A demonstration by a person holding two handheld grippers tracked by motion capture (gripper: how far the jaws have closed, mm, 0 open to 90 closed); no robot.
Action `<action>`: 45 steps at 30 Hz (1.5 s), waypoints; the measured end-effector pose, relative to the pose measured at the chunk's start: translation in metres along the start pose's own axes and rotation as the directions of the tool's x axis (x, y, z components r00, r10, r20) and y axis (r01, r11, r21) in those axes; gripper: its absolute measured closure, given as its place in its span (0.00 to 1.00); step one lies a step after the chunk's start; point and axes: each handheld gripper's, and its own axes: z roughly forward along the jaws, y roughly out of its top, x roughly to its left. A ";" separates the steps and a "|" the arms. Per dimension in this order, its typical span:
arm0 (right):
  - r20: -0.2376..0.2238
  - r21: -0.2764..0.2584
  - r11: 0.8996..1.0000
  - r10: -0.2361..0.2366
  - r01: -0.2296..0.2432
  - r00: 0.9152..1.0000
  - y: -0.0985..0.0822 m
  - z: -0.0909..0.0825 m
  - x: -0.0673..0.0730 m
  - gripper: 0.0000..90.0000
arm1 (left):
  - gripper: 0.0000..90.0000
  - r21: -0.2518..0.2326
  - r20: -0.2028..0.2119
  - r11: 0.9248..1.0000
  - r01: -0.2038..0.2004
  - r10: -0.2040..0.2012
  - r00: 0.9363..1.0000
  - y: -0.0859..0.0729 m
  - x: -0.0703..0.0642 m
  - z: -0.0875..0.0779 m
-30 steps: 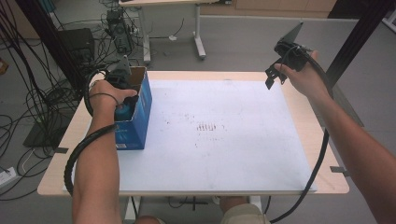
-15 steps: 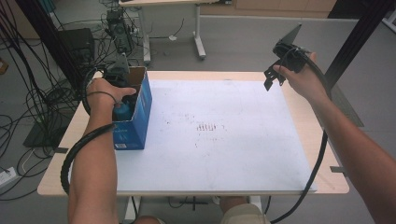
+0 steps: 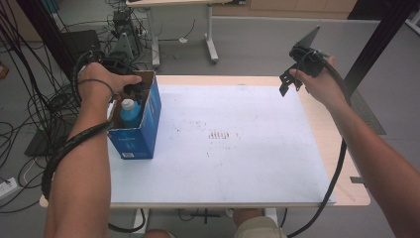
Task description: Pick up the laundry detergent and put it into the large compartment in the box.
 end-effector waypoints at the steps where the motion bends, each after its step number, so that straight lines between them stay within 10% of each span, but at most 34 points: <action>1: -0.002 0.000 1.000 -0.001 0.001 1.000 0.000 0.001 0.000 0.10 | 0.20 0.000 0.000 1.000 0.000 0.000 1.000 0.000 0.000 0.000; 28: -0.032 0.008 1.000 -0.011 0.012 0.999 -0.001 0.007 0.007 0.10 | 0.10 -0.020 0.101 0.978 -0.208 0.209 0.973 -0.011 -0.101 -0.016; 45: -0.020 0.020 1.000 -0.024 0.025 1.000 0.001 0.010 0.015 0.10 | 0.11 -0.021 0.111 0.971 -0.238 0.238 0.965 -0.009 -0.116 -0.011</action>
